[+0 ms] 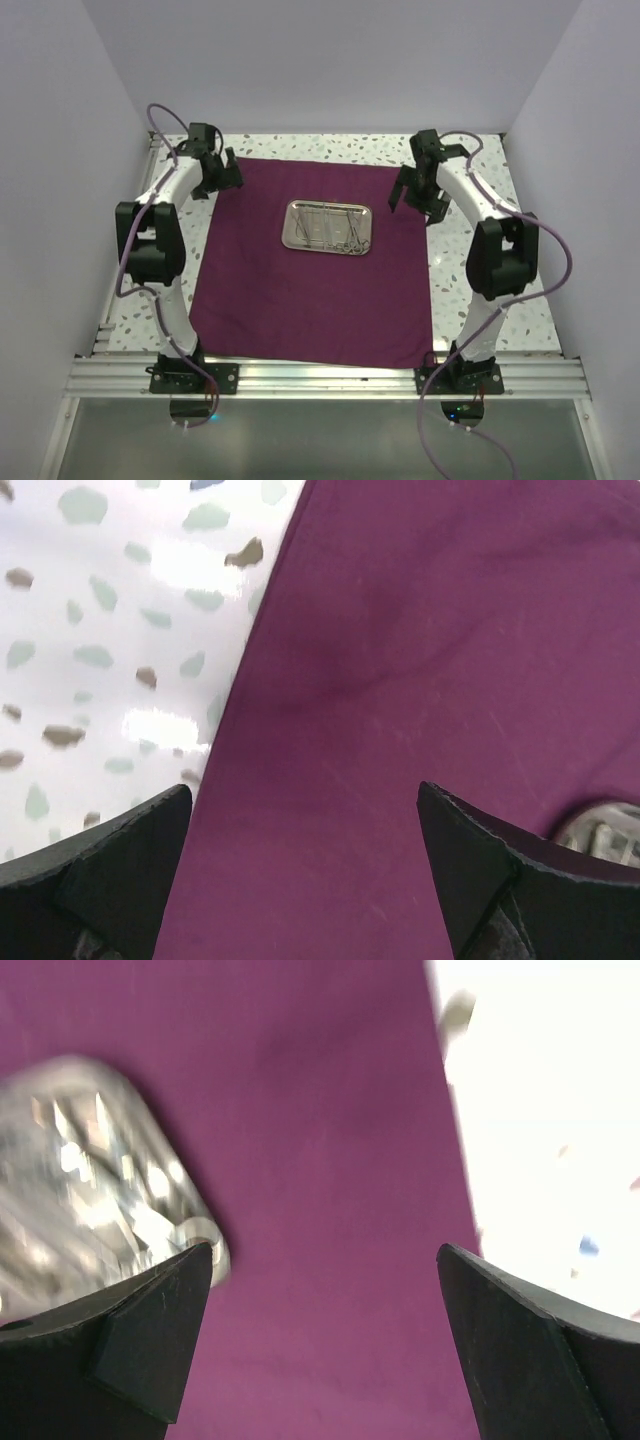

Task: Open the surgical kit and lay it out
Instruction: Open the surgical kit at the center of the board.

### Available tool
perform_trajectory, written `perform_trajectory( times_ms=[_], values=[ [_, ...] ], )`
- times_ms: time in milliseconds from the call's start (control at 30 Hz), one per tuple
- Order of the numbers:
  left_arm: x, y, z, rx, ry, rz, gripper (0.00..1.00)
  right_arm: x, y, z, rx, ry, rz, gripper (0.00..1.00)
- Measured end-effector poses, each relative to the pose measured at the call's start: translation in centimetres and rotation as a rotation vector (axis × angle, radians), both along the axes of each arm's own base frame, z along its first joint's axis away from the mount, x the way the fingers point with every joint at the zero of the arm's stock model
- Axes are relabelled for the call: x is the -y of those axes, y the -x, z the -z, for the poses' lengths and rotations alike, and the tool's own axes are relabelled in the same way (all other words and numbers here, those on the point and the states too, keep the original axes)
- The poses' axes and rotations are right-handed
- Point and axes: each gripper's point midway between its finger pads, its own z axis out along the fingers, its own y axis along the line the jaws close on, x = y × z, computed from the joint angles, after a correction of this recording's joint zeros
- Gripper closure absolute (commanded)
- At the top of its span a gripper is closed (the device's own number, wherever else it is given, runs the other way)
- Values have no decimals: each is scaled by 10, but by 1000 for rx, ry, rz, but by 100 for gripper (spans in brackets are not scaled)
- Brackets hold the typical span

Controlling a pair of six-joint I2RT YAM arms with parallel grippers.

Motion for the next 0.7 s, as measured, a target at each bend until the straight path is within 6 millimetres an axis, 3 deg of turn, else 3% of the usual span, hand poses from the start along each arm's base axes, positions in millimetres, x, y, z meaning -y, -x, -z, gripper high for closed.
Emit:
perform_trajectory(
  times_ms=[100, 267, 367, 500, 600, 700],
  values=[
    [-4, -17, 18, -18, -7, 12, 2, 16, -41, 11, 21, 35, 34, 2],
    [-10, -46, 32, -13, -7, 21, 4, 26, -79, 33, 27, 80, 46, 2],
    [-15, -52, 37, -14, -4, 17, 4, 30, -88, 50, 3, 101, 49, 3],
    [-22, -54, 49, -32, 4, 6, 14, 34, -95, 71, -32, 130, 48, 5],
    [-23, -51, 63, -60, 15, 10, 28, 36, -94, 86, -60, 145, 44, 13],
    [-21, -53, 62, -56, 20, 27, 38, 38, -99, 86, -54, 147, 44, 30]
  ],
)
